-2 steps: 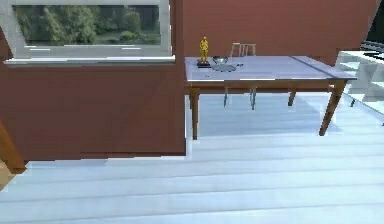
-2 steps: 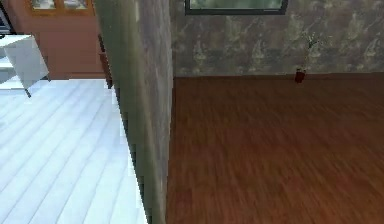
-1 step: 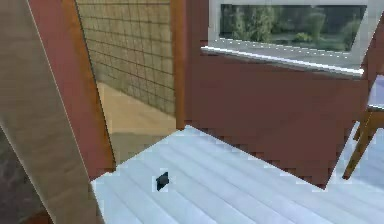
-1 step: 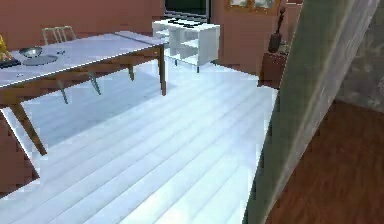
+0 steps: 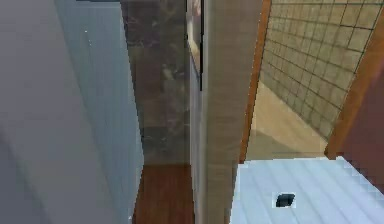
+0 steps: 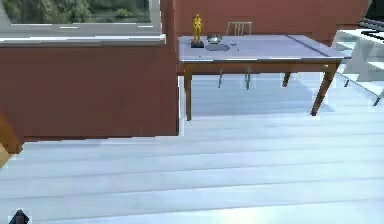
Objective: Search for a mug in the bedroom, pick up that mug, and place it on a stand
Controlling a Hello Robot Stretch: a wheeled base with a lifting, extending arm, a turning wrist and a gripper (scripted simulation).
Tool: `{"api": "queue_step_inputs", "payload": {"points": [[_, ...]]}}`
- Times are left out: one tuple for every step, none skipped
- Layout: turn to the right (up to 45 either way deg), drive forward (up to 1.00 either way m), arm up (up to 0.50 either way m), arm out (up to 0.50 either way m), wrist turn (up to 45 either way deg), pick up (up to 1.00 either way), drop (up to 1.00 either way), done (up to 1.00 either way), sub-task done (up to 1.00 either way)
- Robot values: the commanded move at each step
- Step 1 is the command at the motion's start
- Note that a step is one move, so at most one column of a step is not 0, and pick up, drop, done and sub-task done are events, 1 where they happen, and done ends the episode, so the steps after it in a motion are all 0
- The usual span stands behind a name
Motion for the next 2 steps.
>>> {"api": "queue_step_inputs", "payload": {"points": [[-45.0, 0.0, 0.0, 0.0, 0.0, 0.0, 0.0, 0.0, 0.0], [-45.0, 0.0, 0.0, 0.0, 0.0, 0.0, 0.0, 0.0, 0.0]]}}
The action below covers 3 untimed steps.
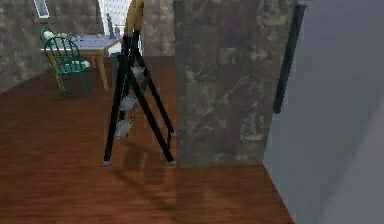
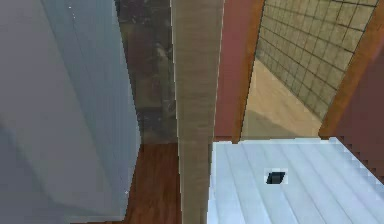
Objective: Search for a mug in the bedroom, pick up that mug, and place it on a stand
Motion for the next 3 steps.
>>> {"api": "queue_step_inputs", "payload": {"points": [[0.0, 0.3, 0.0, 0.0, 0.0, 0.0, 0.0, 0.0, 0.0], [-45.0, 0.0, 0.0, 0.0, 0.0, 0.0, 0.0, 0.0, 0.0], [-45.0, 0.0, 0.0, 0.0, 0.0, 0.0, 0.0, 0.0, 0.0]]}}
